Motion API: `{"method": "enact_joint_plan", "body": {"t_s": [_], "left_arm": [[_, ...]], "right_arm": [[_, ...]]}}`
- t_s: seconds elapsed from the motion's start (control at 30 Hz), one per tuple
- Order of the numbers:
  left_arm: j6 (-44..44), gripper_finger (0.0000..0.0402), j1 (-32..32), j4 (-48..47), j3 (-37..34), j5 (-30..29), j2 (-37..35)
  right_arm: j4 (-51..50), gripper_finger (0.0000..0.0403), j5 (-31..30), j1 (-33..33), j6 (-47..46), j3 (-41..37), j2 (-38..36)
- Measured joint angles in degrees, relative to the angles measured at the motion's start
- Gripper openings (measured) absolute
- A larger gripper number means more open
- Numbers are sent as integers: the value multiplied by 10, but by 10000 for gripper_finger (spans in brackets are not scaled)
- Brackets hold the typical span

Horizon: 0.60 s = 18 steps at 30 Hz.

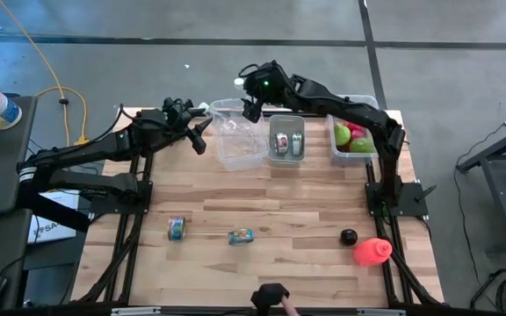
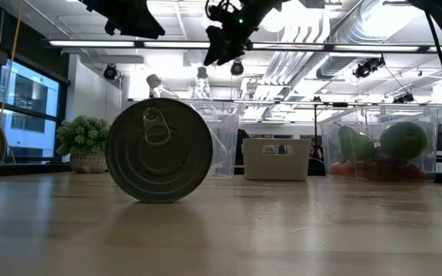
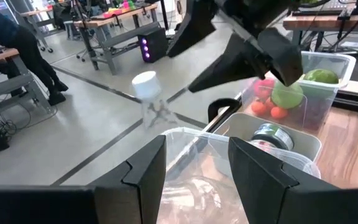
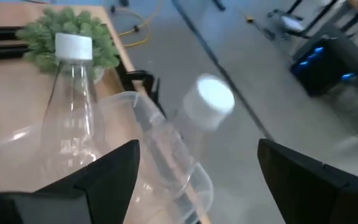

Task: Pick & Place Food Item
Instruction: Put the transparent bottle into the left transparent bin upright, then adjust the transparent bottle

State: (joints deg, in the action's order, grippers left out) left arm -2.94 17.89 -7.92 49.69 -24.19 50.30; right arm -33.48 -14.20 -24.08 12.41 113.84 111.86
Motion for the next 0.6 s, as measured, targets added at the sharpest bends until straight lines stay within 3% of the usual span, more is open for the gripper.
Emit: {"method": "enact_joint_plan", "body": {"t_s": [0.17, 0.37, 0.6], "left_arm": [[0, 165, 0, -6, 0, 0, 0], [12, 165, 0, -14, 0, 19, 0], [13, 165, 0, -18, 1, 37, 0]], "right_arm": [[-40, 310, -41, 17, -1, 0, -16], [-119, 309, -42, 43, -5, 0, -54], [-142, 309, -69, 70, -24, 0, -126]]}}
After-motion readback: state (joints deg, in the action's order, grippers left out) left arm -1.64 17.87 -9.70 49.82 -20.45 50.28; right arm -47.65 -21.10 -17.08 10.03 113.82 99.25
